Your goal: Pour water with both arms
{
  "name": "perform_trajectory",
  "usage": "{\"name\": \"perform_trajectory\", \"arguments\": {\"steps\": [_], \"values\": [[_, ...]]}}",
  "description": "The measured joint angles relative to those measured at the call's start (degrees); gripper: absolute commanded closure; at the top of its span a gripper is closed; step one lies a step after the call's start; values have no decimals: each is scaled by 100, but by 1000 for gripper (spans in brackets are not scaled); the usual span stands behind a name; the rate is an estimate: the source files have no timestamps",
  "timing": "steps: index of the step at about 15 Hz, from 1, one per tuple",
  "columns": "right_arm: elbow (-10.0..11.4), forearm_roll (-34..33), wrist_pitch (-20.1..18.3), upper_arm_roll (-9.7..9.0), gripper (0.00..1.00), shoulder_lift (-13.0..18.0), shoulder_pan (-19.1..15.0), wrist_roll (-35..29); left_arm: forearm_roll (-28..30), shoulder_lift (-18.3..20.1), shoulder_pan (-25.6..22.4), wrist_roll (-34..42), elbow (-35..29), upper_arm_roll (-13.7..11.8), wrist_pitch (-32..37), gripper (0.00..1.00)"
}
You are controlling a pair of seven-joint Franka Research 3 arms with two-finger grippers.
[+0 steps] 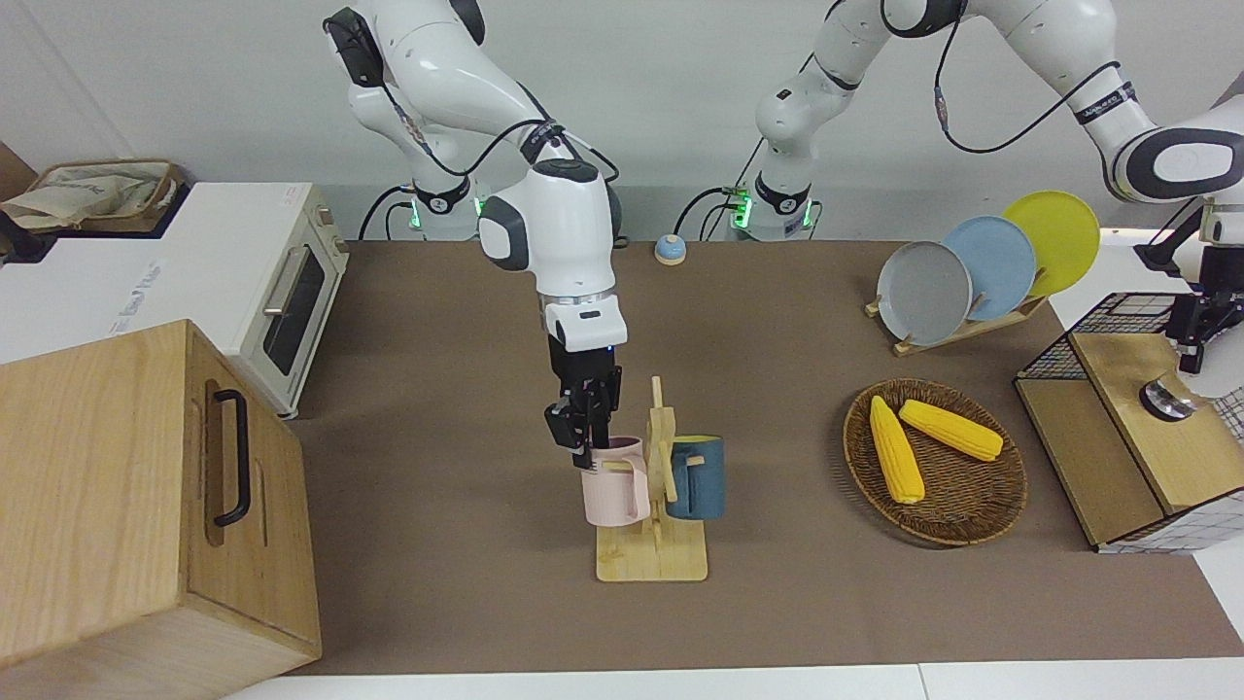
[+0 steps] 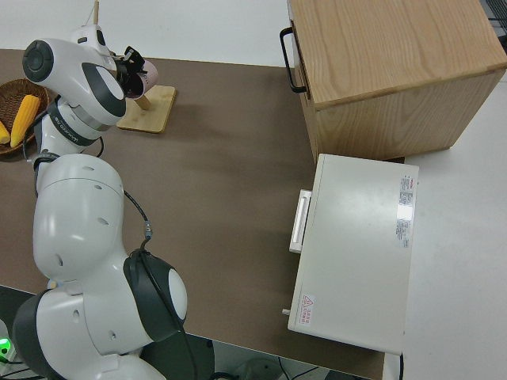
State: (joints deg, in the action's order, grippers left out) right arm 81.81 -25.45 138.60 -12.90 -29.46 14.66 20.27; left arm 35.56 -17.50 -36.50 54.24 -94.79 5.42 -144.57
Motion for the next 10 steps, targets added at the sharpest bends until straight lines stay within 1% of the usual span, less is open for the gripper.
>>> {"name": "perform_trajectory", "arguments": {"steps": [2,8,10], "values": [[-8,-7,1,6,687,0,0,0,0,0,0,52,2,0,0,2],[-9,-13,2,44,693,-4,7,0,0,0,18,177,2,46,0,2],[-9,-13,2,52,739,-5,11,0,0,0,19,182,2,50,-9,2]]}}
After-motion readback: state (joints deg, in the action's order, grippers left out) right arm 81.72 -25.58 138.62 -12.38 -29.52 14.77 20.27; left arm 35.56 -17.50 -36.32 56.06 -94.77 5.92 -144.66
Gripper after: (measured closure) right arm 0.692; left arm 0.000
